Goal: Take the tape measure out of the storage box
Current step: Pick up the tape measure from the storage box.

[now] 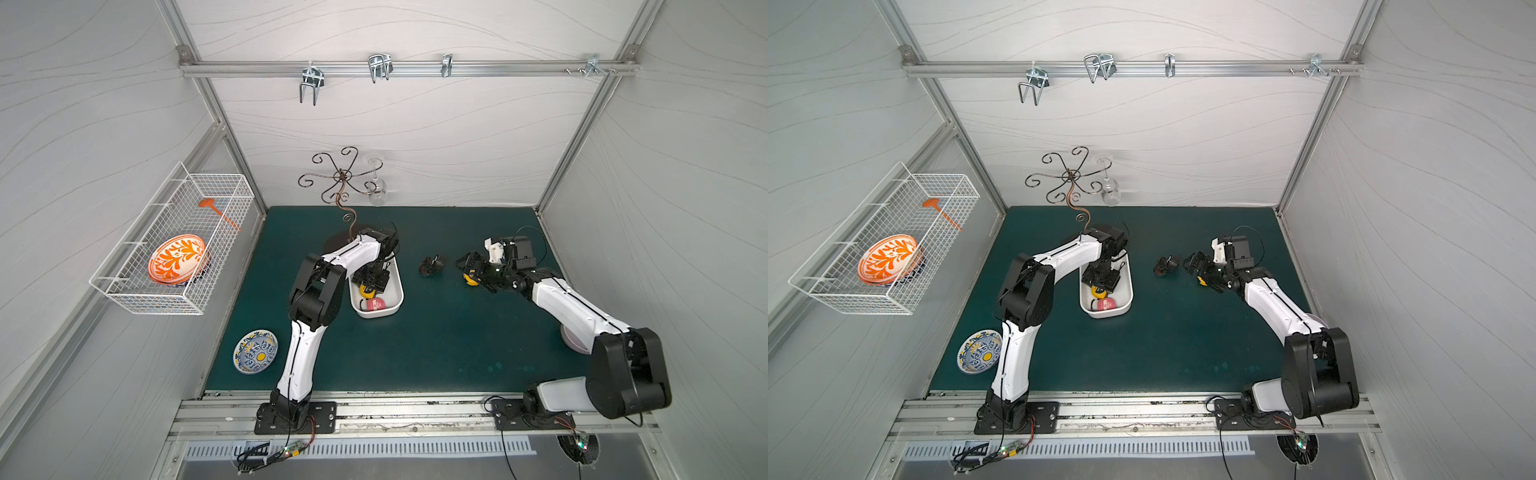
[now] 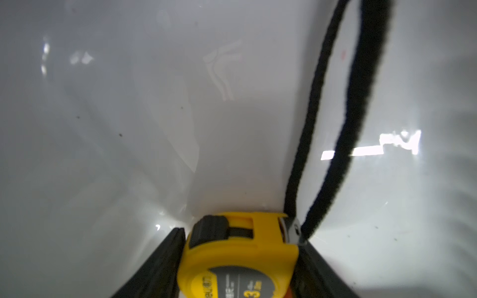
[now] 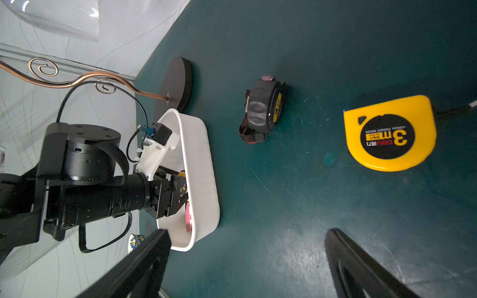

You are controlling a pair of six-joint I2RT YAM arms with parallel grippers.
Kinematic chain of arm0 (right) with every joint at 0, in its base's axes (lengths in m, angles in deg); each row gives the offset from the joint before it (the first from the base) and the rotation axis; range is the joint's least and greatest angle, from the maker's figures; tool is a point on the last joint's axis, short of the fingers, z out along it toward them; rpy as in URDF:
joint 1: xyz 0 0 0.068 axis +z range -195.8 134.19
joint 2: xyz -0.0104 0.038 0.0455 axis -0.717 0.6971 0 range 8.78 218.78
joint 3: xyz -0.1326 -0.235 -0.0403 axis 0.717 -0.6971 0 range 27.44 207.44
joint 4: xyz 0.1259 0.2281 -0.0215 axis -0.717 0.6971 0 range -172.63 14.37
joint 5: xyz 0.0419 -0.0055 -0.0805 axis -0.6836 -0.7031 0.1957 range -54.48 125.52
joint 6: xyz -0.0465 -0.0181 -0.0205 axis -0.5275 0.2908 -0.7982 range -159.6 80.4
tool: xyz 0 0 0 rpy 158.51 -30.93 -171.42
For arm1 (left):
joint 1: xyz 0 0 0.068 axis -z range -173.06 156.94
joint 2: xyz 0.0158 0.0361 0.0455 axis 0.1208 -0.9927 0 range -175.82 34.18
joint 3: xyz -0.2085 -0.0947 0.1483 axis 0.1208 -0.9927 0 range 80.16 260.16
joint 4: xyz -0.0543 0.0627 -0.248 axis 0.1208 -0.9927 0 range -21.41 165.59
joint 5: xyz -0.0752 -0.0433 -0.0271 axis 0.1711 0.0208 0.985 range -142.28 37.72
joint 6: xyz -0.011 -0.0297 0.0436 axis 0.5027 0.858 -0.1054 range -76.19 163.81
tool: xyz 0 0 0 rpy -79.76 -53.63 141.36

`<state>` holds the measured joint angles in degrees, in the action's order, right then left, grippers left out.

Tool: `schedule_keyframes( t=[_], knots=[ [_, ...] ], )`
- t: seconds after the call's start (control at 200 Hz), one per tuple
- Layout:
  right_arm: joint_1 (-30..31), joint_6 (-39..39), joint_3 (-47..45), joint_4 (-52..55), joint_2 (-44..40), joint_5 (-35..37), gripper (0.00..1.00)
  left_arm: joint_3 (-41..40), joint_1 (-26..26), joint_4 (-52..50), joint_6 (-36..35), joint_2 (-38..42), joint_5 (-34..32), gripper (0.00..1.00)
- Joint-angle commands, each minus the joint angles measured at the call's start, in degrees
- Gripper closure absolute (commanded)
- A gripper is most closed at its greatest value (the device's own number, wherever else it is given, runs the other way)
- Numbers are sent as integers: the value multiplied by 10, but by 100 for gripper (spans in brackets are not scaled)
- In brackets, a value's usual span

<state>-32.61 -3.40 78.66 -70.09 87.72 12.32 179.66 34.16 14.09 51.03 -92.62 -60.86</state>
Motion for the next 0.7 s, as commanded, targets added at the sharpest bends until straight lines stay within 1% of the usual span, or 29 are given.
schedule_keyframes(
  t=[0.0, 0.085, 0.235, 0.335, 0.47, 0.69],
  knots=[
    [-4, 0, -7, 2, -17, -6, 1, 6, -2, 1, 5, -28, 7, 52],
    [-4, 1, -8, 0, -19, -7, 1, 7, -3, 2, 7, -28, 10, 66],
    [-4, -3, -12, -4, -22, -13, 1, 5, -3, 7, 18, -17, 20, 100],
    [-3, -8, -21, -12, -26, -20, 1, 5, -3, 13, 33, 6, 36, 100],
    [1, -14, -40, -32, -37, -28, 1, 10, -3, 25, 63, 57, 58, 100],
    [26, -20, -63, -74, -57, -35, 1, 4, -3, 67, 152, 139, 112, 100]
  ],
)
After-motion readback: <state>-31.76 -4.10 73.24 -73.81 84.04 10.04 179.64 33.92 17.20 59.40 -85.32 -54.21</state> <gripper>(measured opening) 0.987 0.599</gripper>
